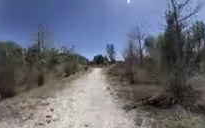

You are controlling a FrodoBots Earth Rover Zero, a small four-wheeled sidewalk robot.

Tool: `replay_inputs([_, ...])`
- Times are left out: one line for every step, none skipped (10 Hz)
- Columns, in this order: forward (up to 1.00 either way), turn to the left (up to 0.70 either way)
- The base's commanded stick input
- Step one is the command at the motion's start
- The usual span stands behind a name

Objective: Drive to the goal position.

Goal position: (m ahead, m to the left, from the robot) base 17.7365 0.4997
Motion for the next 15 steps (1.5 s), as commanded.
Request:
replay_inputs([0.70,0.00])
replay_inputs([0.70,0.00])
replay_inputs([0.70,0.00])
replay_inputs([0.70,0.00])
replay_inputs([0.70,0.00])
replay_inputs([0.70,0.00])
replay_inputs([0.70,0.00])
replay_inputs([0.70,0.00])
replay_inputs([0.70,0.00])
replay_inputs([0.70,0.00])
replay_inputs([0.70,0.00])
replay_inputs([0.70,0.25])
replay_inputs([0.70,0.35])
replay_inputs([0.70,0.35])
replay_inputs([0.70,0.13])
